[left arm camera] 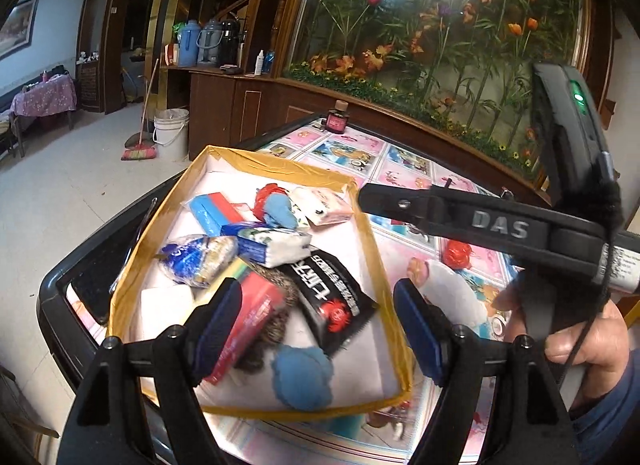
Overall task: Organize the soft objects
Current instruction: 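Move both open grippers back from the box toward the table, then grasp the white cloth with the left gripper while the right reaches the red plastic bag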
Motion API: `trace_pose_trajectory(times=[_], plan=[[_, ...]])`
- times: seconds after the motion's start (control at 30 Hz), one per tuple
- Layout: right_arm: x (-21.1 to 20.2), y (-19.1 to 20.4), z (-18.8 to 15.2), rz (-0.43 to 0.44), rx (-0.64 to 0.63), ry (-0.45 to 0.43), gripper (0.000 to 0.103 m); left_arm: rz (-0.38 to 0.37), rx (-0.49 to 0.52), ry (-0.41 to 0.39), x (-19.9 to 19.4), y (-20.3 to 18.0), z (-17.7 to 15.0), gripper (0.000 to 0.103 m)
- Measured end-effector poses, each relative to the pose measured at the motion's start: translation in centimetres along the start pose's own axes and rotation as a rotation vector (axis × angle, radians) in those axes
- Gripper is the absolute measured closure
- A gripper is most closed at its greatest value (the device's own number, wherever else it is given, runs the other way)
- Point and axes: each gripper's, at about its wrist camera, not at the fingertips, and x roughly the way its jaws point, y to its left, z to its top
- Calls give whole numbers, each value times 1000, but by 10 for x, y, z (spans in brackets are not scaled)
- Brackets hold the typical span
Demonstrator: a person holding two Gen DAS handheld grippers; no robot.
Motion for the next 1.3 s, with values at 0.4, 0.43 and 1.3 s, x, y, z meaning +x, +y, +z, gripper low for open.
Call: trace_pose_trajectory(times=[0.4, 0.43, 1.3], plan=[[-70, -60, -68, 66, 124, -80, 43, -16, -11, -16, -18, -34, -29, 25], [-74, -68, -75, 55, 135, -85, 43, -19, -10, -11, -17, -38, -32, 25], [-123, -221, -111, -104, 553, -206, 43, -199, -8, 267, 83, -155, -29, 25]])
